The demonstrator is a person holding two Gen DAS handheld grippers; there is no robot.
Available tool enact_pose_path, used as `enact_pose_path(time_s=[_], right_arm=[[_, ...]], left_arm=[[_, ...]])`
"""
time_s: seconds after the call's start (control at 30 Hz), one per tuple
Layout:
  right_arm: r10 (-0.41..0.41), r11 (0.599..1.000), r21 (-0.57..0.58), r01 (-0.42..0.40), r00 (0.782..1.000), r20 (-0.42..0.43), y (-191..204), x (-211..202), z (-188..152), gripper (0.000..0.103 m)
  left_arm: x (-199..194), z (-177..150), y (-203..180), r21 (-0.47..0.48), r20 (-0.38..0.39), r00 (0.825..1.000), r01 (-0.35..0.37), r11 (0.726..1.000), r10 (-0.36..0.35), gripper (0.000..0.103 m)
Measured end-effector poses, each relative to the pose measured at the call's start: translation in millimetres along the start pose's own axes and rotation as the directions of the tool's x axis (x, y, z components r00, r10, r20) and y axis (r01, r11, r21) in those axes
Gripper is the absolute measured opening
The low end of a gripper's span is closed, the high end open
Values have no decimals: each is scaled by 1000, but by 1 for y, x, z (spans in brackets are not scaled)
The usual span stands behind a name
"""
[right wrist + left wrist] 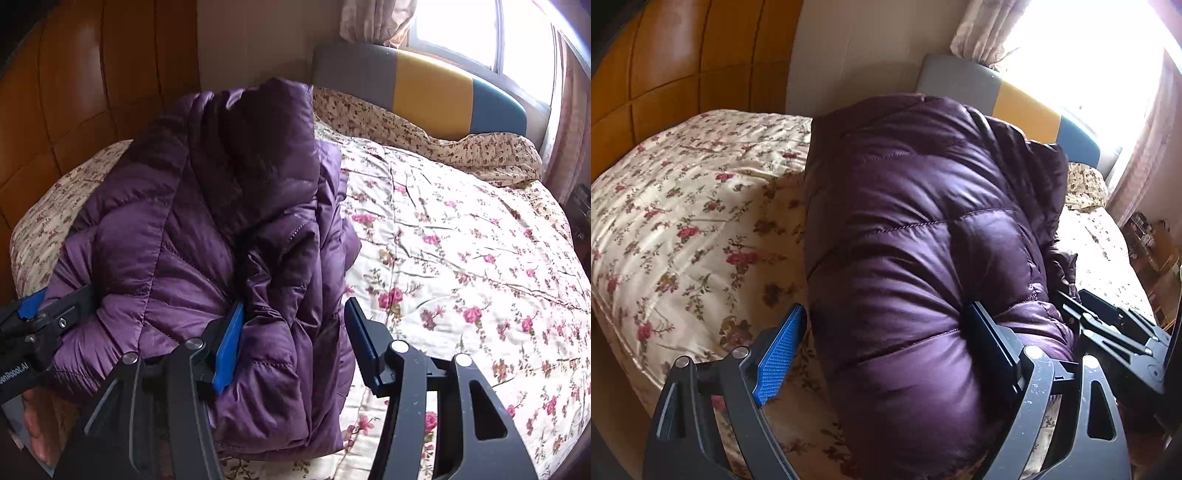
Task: Fold large clothes
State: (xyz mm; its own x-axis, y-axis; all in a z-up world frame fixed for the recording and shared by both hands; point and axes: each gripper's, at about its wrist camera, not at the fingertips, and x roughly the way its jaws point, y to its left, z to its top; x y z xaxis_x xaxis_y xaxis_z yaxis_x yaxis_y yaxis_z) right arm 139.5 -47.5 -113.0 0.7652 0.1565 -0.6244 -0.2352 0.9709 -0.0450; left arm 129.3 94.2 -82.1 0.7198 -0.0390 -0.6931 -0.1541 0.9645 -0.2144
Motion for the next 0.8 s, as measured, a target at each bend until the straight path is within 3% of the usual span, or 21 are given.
enact_pose_path(time_s=[0.17, 0.3, 0.4, 0.5, 0.8], right_arm=[[12, 1000, 15, -13, 1000, 22, -2, -9, 2, 54], [11, 999, 32, -13, 999, 46, -4, -22, 5, 65], [12, 999, 38, -15, 998, 65, -5, -33, 6, 68], [10, 999, 31, -12, 996, 84, -2, -44, 7, 75], [-27, 998, -55, 32, 995, 97, 16, -71, -6, 77]], left_arm=[[-9, 2, -4, 2, 21, 1000, -23, 1000, 23, 88], [-22, 4, -5, 0, 46, 997, -57, 998, 57, 94], [-31, 4, -4, -3, 59, 996, -71, 997, 72, 99], [-40, 3, -3, -9, 70, 994, -87, 996, 87, 99], [-64, -6, -4, -11, 87, 988, -131, 991, 131, 99]])
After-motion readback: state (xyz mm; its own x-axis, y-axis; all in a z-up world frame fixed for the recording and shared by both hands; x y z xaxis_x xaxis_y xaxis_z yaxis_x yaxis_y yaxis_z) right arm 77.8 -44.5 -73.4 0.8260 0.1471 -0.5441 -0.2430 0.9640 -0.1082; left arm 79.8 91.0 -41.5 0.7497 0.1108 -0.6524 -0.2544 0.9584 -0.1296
